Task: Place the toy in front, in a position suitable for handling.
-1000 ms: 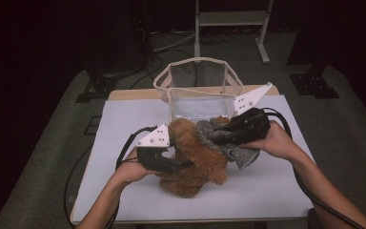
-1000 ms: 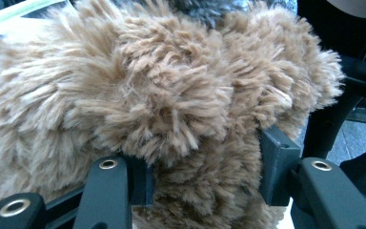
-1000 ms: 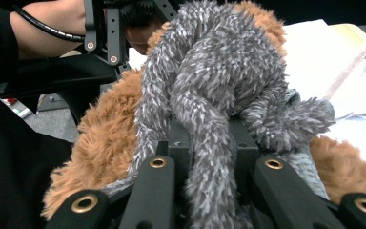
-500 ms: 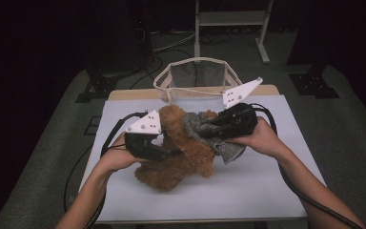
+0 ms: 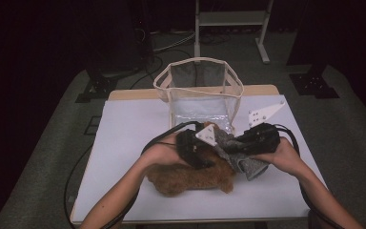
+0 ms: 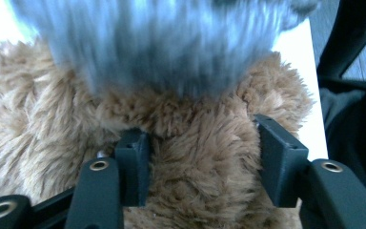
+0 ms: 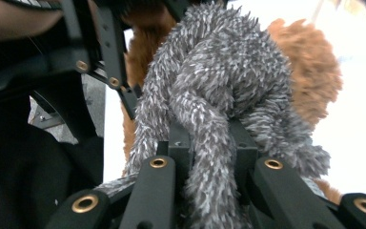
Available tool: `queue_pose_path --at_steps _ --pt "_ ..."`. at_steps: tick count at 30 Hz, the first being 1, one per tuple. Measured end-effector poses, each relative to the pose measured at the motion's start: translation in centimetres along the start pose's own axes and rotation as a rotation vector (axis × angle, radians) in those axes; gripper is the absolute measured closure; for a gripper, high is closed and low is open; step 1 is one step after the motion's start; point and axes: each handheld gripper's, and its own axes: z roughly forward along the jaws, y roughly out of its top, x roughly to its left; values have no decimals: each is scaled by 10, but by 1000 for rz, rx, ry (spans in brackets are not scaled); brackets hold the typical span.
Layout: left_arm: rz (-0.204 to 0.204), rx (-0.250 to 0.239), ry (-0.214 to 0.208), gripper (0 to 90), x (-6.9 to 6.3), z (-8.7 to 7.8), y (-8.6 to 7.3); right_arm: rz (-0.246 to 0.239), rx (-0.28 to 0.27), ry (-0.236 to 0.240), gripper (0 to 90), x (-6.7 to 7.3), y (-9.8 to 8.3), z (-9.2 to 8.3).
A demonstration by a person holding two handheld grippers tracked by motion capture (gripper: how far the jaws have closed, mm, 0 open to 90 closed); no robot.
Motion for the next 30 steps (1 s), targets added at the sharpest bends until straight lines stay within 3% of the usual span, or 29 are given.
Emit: queue_pose_path --at_steps 1,2,4,6,8,10,13,18,23,27,30 --pt "0 0 0 417 0 0 0 0 0 0 759 0 0 0" --pt "16 36 -9 396 1 7 4 37 7 -10 758 -4 -17 4" --pt "25 46 -4 374 1 6 5 59 26 -30 758 -9 -30 7" --pt "19 23 15 348 1 -2 3 88 52 -35 757 -14 -42 12" --pt "13 2 28 321 0 -12 -3 121 28 -15 756 -18 -50 15" --pt "13 0 40 320 -1 -16 -8 127 12 -15 755 -19 -52 15" --pt "-10 -37 76 313 -8 -27 -29 133 6 -21 754 -20 -52 17" --pt "-37 -47 90 319 -9 -26 -42 128 9 -29 753 -18 -51 15" --pt "-61 -64 84 322 -9 -22 -50 141 17 -60 749 -19 -61 1" --pt "-53 -73 89 324 -8 -21 -49 186 77 -142 744 -23 -89 -21" --pt "-52 -73 86 326 -8 -20 -48 214 98 -168 744 -23 -103 -29"
